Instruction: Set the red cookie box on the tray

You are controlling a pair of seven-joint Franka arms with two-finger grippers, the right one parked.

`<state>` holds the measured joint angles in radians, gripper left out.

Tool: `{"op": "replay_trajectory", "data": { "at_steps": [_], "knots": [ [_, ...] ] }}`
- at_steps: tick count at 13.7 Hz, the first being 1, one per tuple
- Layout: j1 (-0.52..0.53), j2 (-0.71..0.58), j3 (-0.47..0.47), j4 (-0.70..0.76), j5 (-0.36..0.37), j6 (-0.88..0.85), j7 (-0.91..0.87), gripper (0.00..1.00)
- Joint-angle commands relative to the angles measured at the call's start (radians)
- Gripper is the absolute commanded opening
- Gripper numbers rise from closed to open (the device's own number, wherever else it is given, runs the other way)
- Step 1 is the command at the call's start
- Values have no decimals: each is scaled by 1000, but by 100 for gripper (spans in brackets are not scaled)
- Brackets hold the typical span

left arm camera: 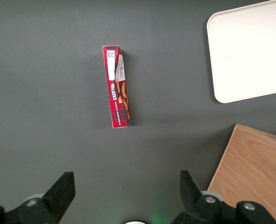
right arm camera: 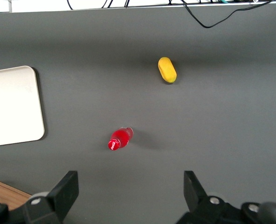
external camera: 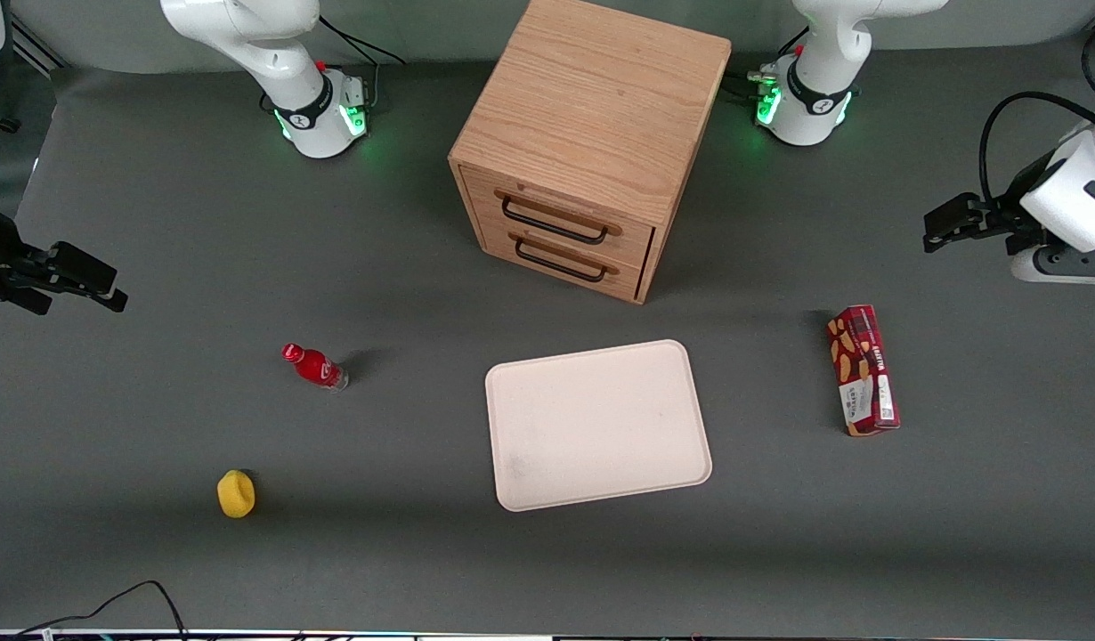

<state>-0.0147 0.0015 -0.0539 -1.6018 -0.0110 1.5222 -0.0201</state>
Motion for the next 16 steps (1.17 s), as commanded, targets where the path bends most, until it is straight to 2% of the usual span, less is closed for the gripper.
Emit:
{"op": "replay_trajectory", "data": {
  "at_steps": [1, 16],
  "knots": [
    [2, -12, -1, -1, -3, -16, -23, 100],
    [-1, 8, -1, 5, -4, -10, -24, 100]
  ]
}}
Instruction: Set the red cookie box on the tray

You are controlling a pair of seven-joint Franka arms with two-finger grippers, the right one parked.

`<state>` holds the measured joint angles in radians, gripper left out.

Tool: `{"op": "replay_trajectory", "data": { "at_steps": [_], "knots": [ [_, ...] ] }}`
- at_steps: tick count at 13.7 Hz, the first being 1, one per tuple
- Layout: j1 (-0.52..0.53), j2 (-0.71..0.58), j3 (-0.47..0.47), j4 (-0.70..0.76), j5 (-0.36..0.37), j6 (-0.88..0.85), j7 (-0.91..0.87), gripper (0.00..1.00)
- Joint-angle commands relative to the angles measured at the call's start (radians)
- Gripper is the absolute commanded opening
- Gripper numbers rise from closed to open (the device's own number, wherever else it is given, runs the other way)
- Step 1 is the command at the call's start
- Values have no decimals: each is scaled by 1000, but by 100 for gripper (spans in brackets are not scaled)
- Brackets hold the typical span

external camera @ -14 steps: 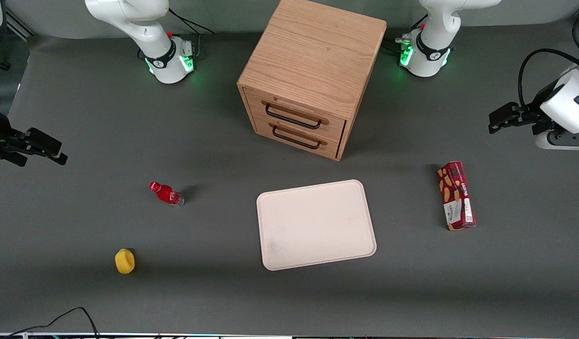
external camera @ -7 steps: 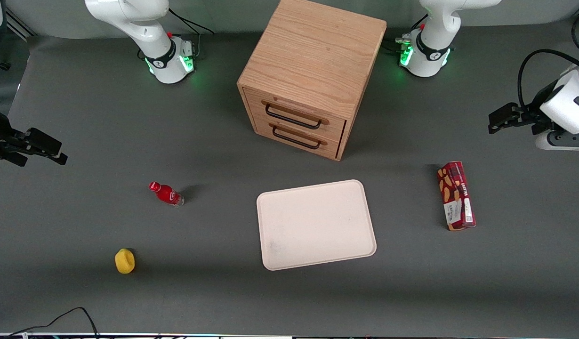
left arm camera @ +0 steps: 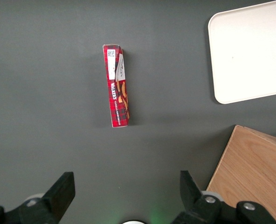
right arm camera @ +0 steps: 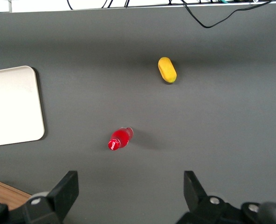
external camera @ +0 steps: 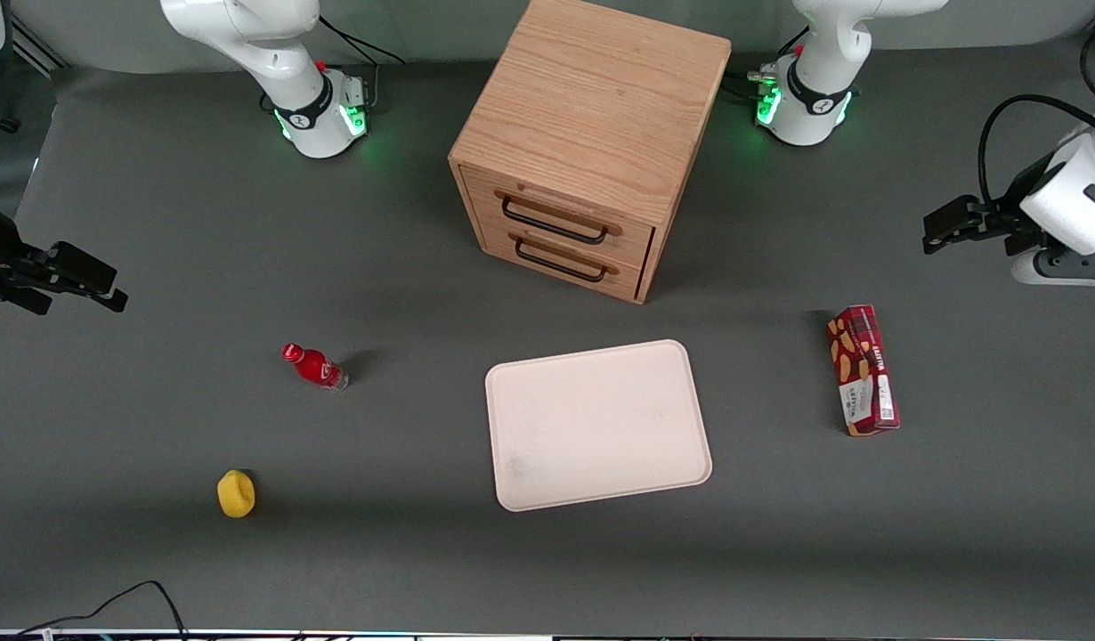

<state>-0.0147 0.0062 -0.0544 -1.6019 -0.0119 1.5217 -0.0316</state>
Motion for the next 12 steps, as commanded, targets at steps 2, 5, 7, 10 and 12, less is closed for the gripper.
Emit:
{"op": "replay_trajectory", "data": {
  "at_steps": [2, 5, 7, 10, 12],
  "knots": [
    [-1, 5, -1, 5, -2, -11, -14, 100],
    [-1, 12, -1, 5, -3, -11, -14, 100],
    [1, 15, -1, 5, -3, -11, -14, 100],
    [2, 41, -1, 2, 0, 6, -13, 100],
    [2, 92, -1, -18, 9, 66, -13, 100]
  ]
}}
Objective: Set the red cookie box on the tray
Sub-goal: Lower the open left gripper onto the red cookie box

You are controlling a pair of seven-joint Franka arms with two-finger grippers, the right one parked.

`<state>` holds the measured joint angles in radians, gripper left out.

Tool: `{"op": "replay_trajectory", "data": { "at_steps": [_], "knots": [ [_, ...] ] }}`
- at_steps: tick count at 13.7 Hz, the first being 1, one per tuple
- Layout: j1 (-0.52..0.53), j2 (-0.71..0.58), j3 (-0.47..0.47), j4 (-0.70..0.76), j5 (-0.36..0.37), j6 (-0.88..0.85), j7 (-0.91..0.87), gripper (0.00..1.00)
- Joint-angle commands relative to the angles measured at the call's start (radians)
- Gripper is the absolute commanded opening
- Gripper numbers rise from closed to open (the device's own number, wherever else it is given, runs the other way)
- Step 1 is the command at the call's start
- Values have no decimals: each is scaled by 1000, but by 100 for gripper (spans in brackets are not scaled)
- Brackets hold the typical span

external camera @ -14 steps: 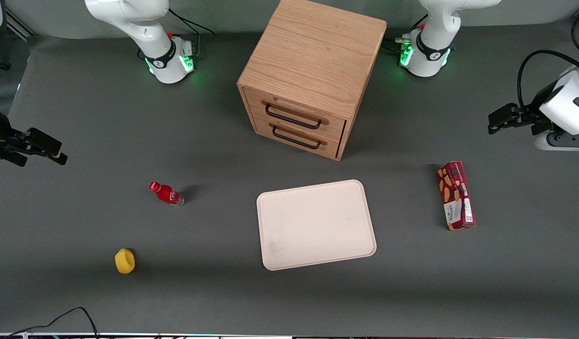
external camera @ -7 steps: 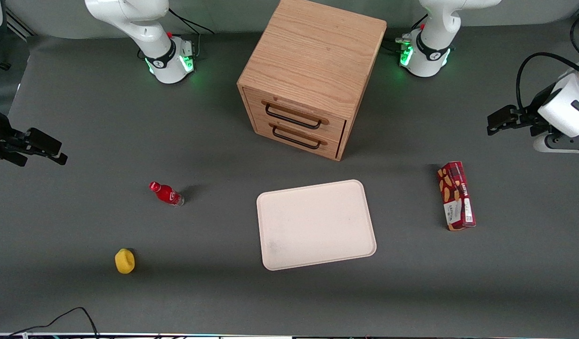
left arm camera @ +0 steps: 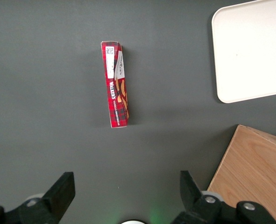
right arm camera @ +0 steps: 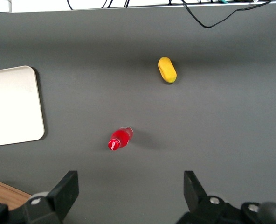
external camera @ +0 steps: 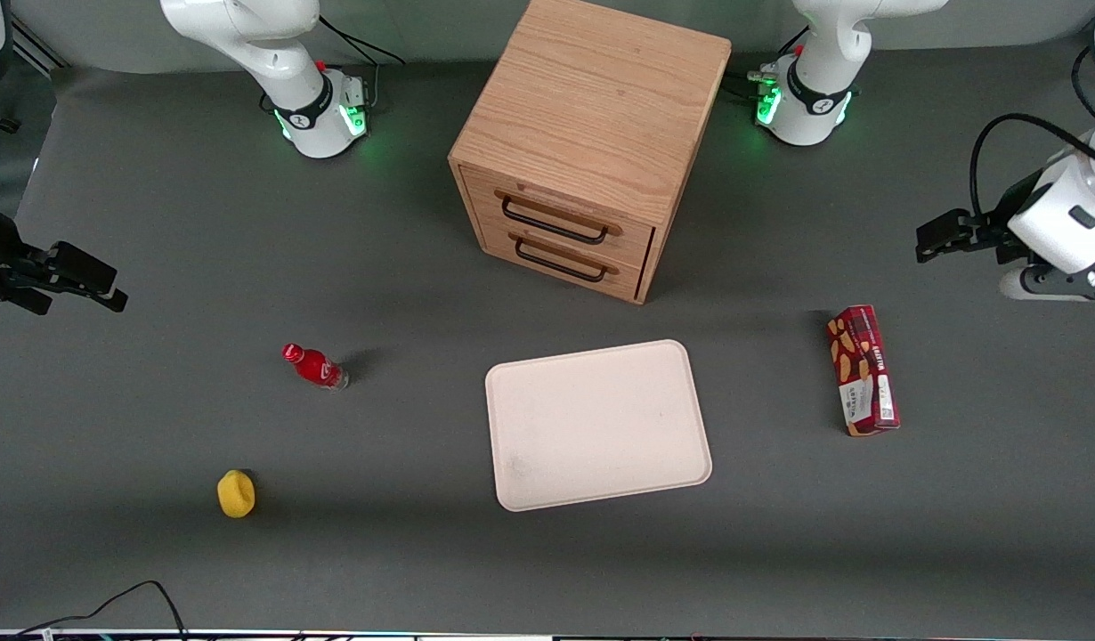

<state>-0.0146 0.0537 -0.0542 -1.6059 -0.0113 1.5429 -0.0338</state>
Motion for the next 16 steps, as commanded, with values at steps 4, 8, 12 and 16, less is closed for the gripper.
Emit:
{"op": "replay_trajectory", "data": {
  "at_steps": [4, 8, 12, 16],
  "knots": [
    [53, 129, -1, -150, -9, 253, -8, 100],
    [70, 303, 0, -244, -4, 604, -23, 100],
    [79, 406, 5, -330, 54, 862, -21, 74],
    [70, 397, 5, -335, 54, 844, -38, 0]
  ]
}}
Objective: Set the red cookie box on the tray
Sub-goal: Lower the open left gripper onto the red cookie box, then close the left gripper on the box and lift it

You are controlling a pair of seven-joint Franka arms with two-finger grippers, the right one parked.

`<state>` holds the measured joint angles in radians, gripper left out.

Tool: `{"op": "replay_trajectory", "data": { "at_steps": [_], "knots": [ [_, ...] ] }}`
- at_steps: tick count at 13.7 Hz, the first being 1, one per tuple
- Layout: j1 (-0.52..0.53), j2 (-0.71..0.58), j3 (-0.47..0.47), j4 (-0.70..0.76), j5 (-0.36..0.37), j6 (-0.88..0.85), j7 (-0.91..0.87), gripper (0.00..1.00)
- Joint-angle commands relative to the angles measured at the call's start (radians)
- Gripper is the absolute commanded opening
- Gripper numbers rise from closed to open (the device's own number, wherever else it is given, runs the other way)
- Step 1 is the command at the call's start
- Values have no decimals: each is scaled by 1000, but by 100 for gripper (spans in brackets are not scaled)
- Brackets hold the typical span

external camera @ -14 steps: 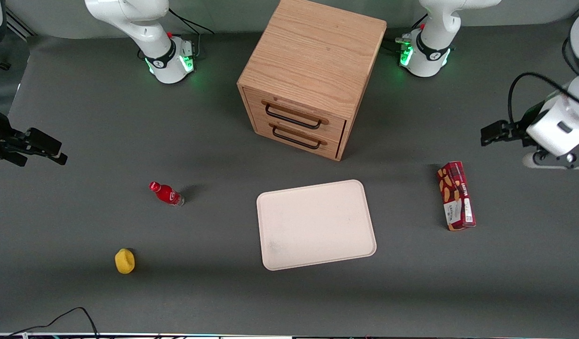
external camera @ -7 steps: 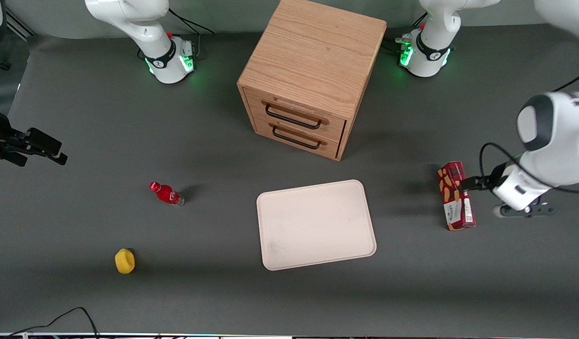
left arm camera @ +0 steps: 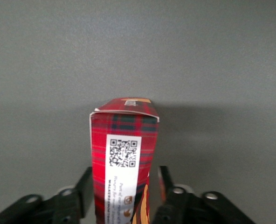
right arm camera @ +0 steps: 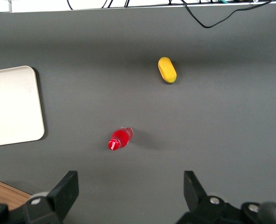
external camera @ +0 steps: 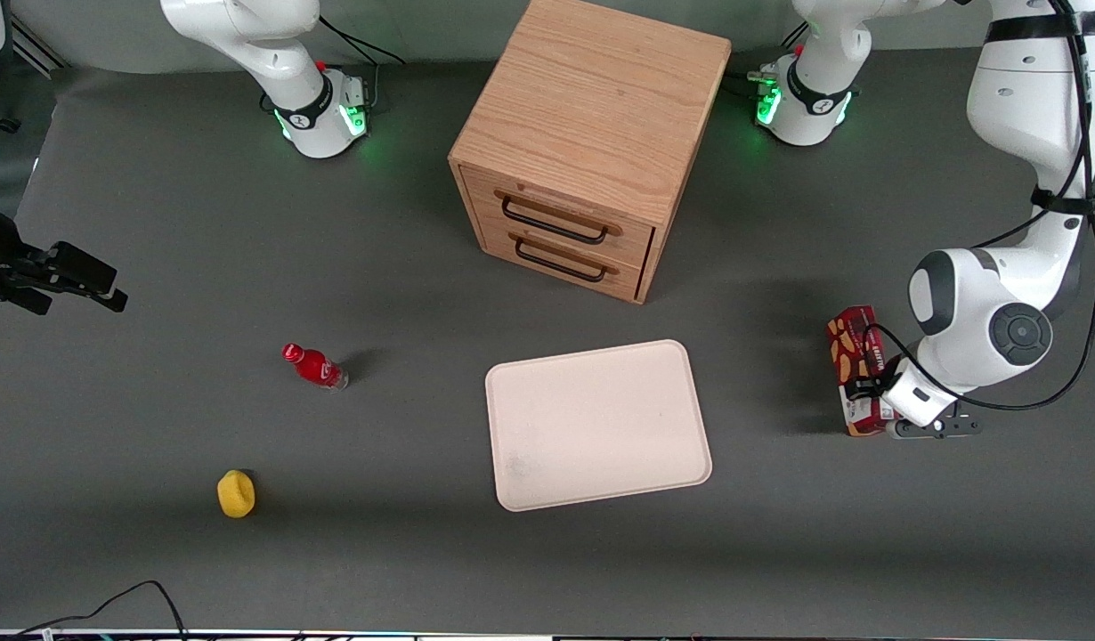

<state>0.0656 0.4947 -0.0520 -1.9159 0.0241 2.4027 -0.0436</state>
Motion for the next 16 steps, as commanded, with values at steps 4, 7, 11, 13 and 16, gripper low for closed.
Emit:
{"op": "replay_trajectory", "data": {
  "at_steps": [4, 7, 11, 13, 16],
  "knots": [
    [-50, -18, -3, 174, 17, -248, -120, 0],
    [-150, 137, -5, 536, 4, -521, -283, 0],
    [-266, 222, -8, 682, -4, -550, -453, 0],
    [-328, 252, -8, 724, -13, -545, -486, 0],
    [-400, 327, -8, 827, -15, -545, -487, 0]
  ]
}}
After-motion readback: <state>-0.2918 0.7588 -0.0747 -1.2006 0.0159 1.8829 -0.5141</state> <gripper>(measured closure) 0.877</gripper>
